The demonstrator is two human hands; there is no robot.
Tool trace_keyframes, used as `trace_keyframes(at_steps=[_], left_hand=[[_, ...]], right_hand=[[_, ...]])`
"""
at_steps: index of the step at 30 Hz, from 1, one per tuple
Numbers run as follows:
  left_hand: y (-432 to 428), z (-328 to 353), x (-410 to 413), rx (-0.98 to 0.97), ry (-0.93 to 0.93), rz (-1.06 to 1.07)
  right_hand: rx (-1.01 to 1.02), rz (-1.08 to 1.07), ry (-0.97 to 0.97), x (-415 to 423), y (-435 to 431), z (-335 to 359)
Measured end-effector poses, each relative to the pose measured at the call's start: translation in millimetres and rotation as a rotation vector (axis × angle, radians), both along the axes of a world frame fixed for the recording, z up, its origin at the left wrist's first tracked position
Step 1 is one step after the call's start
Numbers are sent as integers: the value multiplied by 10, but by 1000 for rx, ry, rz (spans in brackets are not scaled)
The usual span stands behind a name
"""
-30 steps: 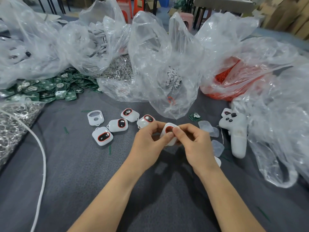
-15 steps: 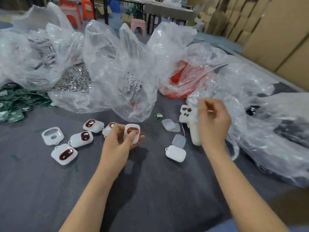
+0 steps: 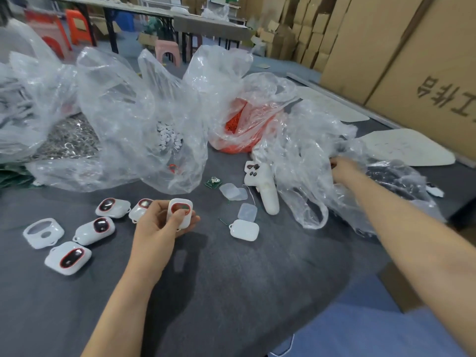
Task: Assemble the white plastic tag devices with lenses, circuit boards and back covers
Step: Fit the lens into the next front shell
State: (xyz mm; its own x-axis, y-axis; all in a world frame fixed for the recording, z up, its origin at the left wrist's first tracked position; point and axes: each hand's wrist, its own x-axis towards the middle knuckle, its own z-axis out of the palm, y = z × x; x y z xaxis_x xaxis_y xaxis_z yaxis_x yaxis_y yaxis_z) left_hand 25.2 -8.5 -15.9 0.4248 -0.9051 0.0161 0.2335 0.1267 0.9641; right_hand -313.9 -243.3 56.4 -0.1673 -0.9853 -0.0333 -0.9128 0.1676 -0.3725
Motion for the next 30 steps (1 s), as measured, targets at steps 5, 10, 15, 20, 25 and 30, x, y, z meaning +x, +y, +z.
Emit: trace_keyframes(at_steps=[5,10,15,20,25,30], left_hand=[[28,-2,18,-23,14,6],[43,5,5,-37,0,12],[63,21,-4,-47,-9,11],[54,14,-13,-39,-20,17],[52,21,-15,-52,-24,12],[55,33,-12,-42,-14,11]], right_hand=[[-9,107,198,93,51,123],[-81,112,171,86,87,73],[-237,-147,-195,47,89,68],[-240,-275,-268,40,53,104],[-239,-235,-218,94,91,76],[-237,-210,-365,83,83,75]])
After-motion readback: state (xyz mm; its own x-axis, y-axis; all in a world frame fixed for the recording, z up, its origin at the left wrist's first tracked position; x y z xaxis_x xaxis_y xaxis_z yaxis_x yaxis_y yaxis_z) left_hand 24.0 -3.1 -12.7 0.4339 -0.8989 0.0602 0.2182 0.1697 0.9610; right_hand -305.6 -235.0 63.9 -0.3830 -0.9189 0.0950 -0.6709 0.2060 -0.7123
